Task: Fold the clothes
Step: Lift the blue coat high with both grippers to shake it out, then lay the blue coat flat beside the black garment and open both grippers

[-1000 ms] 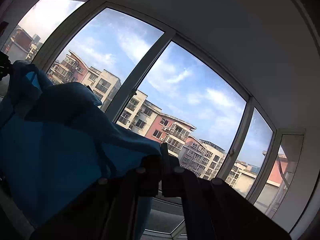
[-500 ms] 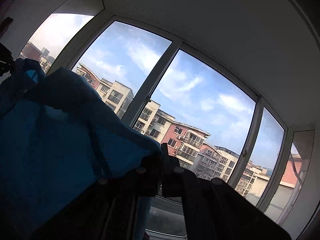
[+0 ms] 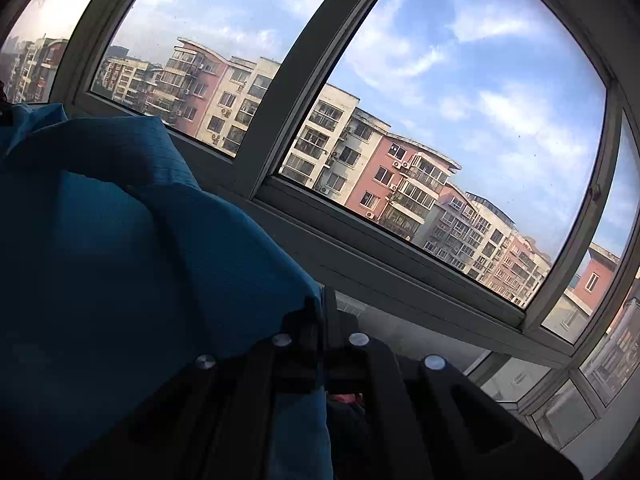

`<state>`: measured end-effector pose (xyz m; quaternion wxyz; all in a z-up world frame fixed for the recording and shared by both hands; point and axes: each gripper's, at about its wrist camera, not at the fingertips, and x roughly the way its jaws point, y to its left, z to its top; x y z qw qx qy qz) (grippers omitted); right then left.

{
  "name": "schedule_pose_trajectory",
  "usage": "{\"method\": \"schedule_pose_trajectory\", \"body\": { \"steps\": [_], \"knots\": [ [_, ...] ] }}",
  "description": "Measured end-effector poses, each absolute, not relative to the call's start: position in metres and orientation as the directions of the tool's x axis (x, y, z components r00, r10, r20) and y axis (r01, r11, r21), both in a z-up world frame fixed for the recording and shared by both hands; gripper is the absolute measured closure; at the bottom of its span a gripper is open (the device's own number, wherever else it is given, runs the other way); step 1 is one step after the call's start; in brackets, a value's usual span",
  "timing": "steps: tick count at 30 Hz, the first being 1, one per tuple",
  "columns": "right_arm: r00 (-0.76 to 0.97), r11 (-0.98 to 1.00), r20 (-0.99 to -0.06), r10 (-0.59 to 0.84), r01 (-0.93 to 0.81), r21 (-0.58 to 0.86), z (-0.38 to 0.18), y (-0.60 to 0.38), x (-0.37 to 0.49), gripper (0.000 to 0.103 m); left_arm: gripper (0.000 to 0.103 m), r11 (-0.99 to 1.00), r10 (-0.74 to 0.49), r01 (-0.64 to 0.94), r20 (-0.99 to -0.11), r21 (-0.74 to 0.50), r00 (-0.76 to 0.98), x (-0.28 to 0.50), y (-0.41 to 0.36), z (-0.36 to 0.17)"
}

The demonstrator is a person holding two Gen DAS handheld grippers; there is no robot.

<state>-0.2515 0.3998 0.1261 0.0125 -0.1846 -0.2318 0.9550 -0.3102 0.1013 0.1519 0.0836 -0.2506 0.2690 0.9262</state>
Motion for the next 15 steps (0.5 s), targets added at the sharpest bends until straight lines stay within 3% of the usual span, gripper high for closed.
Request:
{"method": "schedule_pose_trajectory", "body": {
  "steps": [5,6,8,10,15],
  "knots": [
    [-0.858,-0.890,-0.486,0.168,0.080,-0.449,0.019,0.394,-0.341,0.102,0.103,-0.821,-0.053,-0.333,-0.642,0.464,-0.765,-0.415,0.123,0.045],
    [-0.831,-0.889,-0.529,0.172,0.100,-0.447,-0.002,0.394,-0.355,0.097,0.102,-0.820,-0.057,-0.357,-0.684,0.447,-0.727,-0.432,0.128,0.024],
    [-0.735,-0.892,-0.655,0.173,0.165,-0.421,-0.049,0.397,-0.380,0.076,0.098,-0.816,-0.065,-0.398,-0.750,0.420,-0.658,-0.456,0.137,-0.016],
    [-0.653,-0.901,-0.742,0.151,0.217,-0.375,-0.091,0.403,-0.392,0.075,0.093,-0.797,-0.069,-0.446,-0.796,0.407,-0.601,-0.471,0.144,-0.049],
    [-0.536,-0.914,-0.833,0.141,0.254,-0.317,-0.129,0.436,-0.377,0.071,0.090,-0.804,-0.088,-0.444,-0.818,0.395,-0.568,-0.478,0.125,-0.072]
  ]
}}
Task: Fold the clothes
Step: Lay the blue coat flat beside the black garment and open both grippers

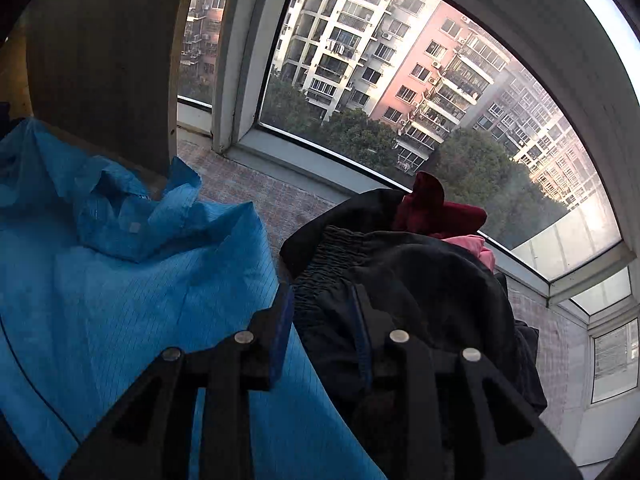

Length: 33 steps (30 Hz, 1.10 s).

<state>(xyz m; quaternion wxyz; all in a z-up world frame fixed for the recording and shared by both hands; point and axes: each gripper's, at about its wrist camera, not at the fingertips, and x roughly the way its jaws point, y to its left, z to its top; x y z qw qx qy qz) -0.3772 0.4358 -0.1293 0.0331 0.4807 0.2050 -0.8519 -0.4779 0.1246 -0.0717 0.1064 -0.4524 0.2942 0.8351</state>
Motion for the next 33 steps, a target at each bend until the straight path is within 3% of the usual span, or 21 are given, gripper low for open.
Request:
{"method": "schedule_pose_trajectory", "body": {
  "steps": [2,5,9,15,19,25,29,31,32,33],
  "knots": [
    [-0.504,-0.915,-0.852,0.143,0.261,-0.308,-0.134,0.449,-0.358,0.060,0.090,-0.825,-0.084,-0.419,-0.815,0.380,-0.574,-0.445,0.102,-0.073],
    [-0.466,-0.910,-0.874,0.141,0.286,-0.299,-0.147,0.468,-0.307,0.059,0.088,-0.849,-0.048,-0.414,-0.829,0.328,-0.557,-0.387,0.065,-0.071],
    [-0.402,-0.932,-0.902,0.157,0.242,-0.270,-0.169,0.507,-0.233,0.058,0.076,-0.905,0.015,-0.381,-0.880,0.191,-0.475,-0.295,0.018,-0.094],
    [-0.376,-0.985,-0.923,0.076,0.116,-0.128,-0.177,0.551,-0.154,0.058,0.076,-0.965,0.079,-0.263,-0.944,0.008,-0.320,-0.190,-0.019,-0.157],
    [-0.369,-0.980,-0.924,0.101,0.123,-0.157,-0.188,0.550,-0.128,0.058,0.076,-0.985,0.109,-0.157,-0.958,-0.069,-0.264,-0.169,-0.031,-0.199],
    [-0.376,-0.996,-0.925,0.064,0.034,-0.083,-0.189,0.571,-0.110,0.058,0.076,-0.983,0.183,-0.048,-0.951,-0.177,-0.249,-0.178,-0.034,-0.233],
    [-0.384,-0.993,-0.920,0.082,0.048,-0.108,-0.183,0.566,-0.100,0.058,0.074,-0.986,0.169,-0.054,-0.956,-0.160,-0.238,-0.192,-0.016,-0.247],
    [-0.393,-0.992,-0.916,0.082,0.053,-0.111,-0.179,0.563,-0.095,0.058,0.078,-0.989,0.143,-0.083,-0.955,-0.126,-0.259,-0.195,-0.004,-0.247],
    [-0.400,-0.993,-0.913,0.079,0.053,-0.109,-0.176,0.562,-0.093,0.058,0.100,-0.989,0.141,-0.088,-0.953,-0.121,-0.268,-0.196,-0.002,-0.247],
    [-0.407,-0.993,-0.910,0.077,0.052,-0.107,-0.173,0.562,-0.090,0.058,0.103,-0.988,0.144,-0.085,-0.951,-0.125,-0.273,-0.196,-0.001,-0.246]
  ]
}}
